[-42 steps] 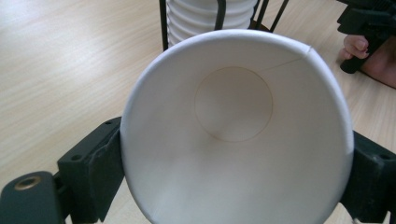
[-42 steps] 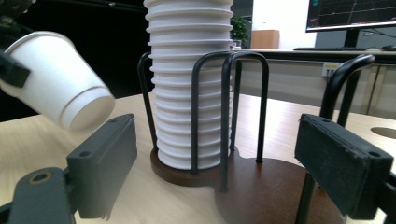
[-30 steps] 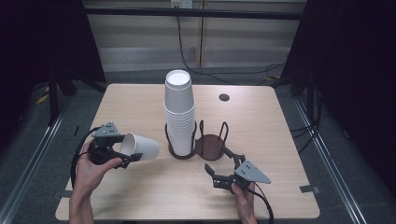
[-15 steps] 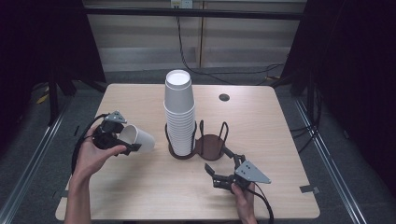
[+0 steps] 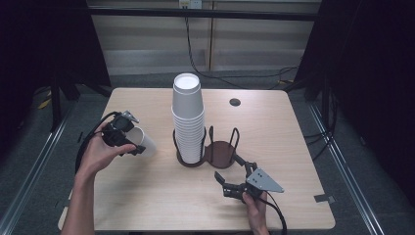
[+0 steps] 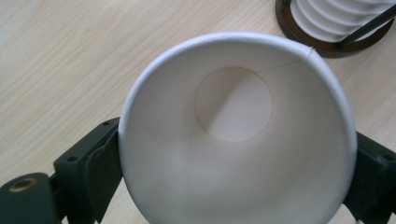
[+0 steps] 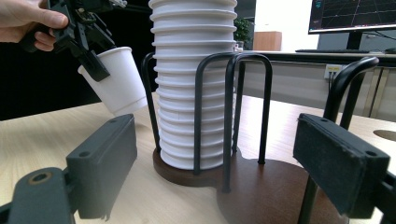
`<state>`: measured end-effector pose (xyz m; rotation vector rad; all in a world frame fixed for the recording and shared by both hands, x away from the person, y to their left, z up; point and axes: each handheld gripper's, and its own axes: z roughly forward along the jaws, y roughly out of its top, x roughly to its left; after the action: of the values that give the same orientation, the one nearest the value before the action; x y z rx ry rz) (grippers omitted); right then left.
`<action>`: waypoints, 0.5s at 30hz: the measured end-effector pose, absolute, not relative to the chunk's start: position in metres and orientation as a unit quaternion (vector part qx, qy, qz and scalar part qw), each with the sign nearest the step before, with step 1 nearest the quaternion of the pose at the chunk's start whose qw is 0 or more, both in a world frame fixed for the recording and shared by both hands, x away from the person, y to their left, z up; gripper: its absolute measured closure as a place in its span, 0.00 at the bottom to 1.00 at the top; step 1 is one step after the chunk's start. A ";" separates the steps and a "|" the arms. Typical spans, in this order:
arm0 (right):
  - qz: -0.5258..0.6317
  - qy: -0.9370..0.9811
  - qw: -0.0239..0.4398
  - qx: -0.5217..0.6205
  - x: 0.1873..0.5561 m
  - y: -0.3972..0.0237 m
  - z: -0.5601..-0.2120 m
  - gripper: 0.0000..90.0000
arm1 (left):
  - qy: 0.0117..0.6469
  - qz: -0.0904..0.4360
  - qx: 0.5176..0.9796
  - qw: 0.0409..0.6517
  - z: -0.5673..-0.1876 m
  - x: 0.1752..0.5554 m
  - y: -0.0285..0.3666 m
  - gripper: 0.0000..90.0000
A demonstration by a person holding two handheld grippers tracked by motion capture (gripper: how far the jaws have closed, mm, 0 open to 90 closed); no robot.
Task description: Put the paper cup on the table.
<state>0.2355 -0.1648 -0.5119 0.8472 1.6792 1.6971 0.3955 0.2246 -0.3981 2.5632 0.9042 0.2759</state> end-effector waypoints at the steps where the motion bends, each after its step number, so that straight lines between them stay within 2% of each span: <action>1: 0.639 0.632 0.300 0.319 0.235 -0.165 -0.512 0.14 | 0.327 0.098 0.918 0.202 -0.399 0.396 0.223 0.09; 13: 0.639 0.632 0.300 0.319 0.235 -0.165 -0.512 0.14 | 0.317 0.106 0.931 0.147 -0.410 0.403 0.212 0.08; 15: 0.639 0.632 0.300 0.319 0.235 -0.165 -0.512 0.14 | 0.320 0.105 0.929 0.153 -0.413 0.403 0.211 0.08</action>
<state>0.2354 -0.1647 -0.5119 0.8478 1.6774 1.6957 0.4029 0.2106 -0.4134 2.6637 0.9183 0.3003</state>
